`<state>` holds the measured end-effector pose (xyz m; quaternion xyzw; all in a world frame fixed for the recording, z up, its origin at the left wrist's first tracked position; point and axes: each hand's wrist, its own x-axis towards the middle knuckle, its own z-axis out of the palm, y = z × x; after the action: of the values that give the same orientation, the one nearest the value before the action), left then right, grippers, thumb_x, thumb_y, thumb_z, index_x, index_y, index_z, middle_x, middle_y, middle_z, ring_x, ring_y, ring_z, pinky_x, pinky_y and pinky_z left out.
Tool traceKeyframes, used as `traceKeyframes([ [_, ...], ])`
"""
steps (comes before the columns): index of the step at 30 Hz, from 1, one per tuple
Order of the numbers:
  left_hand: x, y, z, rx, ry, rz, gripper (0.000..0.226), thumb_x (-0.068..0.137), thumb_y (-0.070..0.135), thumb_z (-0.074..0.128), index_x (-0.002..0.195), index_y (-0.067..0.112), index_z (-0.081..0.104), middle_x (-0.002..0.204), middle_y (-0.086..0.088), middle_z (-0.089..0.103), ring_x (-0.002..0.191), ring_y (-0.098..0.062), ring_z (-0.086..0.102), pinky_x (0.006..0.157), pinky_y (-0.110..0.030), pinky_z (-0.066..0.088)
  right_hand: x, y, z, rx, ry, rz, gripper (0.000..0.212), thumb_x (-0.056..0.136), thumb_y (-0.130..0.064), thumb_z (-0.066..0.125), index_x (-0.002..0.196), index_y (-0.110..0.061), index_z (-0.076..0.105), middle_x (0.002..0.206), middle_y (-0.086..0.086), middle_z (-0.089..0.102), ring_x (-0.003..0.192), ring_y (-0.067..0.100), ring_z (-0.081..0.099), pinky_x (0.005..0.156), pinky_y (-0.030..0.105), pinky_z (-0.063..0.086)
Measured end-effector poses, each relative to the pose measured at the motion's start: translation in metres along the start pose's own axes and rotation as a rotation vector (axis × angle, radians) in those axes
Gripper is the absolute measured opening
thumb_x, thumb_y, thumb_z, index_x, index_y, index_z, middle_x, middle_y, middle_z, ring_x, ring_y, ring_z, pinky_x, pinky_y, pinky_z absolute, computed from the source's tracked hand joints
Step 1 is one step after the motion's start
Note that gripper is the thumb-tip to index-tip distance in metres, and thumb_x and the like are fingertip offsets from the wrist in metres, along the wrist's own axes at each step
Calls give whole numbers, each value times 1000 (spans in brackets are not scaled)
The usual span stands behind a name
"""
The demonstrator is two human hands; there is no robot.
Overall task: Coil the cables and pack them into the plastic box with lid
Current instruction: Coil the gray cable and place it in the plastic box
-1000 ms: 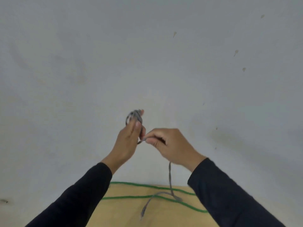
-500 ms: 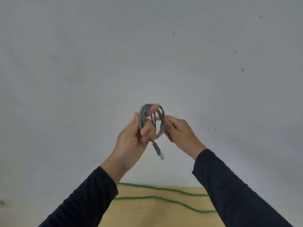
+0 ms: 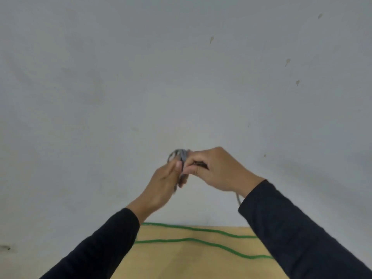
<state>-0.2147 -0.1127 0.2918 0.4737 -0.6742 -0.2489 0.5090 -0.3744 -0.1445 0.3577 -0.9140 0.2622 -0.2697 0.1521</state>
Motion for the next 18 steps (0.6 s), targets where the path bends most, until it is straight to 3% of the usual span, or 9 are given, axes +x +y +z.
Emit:
traceKeyframes([
  [2,-9,3,10,-117,-69,-29,48,93,49,28,83,10,56,62,4,55,57,-13,48,59,-31,43,1,3,-14,148,-14,34,2,79,-19,71,79,-17,71,69,-11,65,68,1,61,67,16,48],
  [4,-13,11,12,-282,-123,-54,47,94,40,28,90,2,55,56,3,48,53,-14,40,58,-26,39,2,8,-20,223,59,38,5,75,-18,75,80,-17,73,79,-1,66,77,11,63,75,32,53],
  [5,-14,15,12,-340,-155,-61,48,94,37,28,100,-1,57,54,3,45,53,-14,36,58,-22,37,1,11,-22,255,100,37,8,75,-19,74,83,-20,73,84,0,64,78,11,62,75,32,53],
  [7,-15,21,10,-429,-230,-58,48,95,33,27,115,1,57,53,3,40,51,-14,31,55,-20,33,-1,15,-20,328,126,37,17,79,-21,70,92,-31,71,96,-7,61,82,1,60,74,19,49],
  [9,-13,25,9,-470,-261,-52,47,95,32,28,113,1,59,51,4,38,49,-13,28,53,-21,30,-4,16,-16,417,90,50,18,84,-27,60,99,-35,67,104,-14,63,89,-4,61,75,11,46],
  [13,-6,27,2,-443,-32,-49,43,95,33,30,93,11,67,50,5,33,47,-13,26,50,-24,26,-10,17,-8,500,97,104,23,91,-28,49,100,-25,70,74,-12,70,64,7,59,52,20,46],
  [15,-4,30,2,-403,106,-52,47,99,39,27,85,18,67,51,4,32,47,-12,28,51,-25,29,-10,17,-2,492,139,99,26,95,-23,45,99,-21,71,64,-8,64,57,13,53,46,23,42],
  [18,-6,32,8,-304,178,10,54,92,51,20,86,20,64,54,9,38,49,-10,35,50,-21,36,-9,14,5,560,256,122,28,96,-23,45,94,-19,72,58,-3,56,53,20,46,43,23,36],
])
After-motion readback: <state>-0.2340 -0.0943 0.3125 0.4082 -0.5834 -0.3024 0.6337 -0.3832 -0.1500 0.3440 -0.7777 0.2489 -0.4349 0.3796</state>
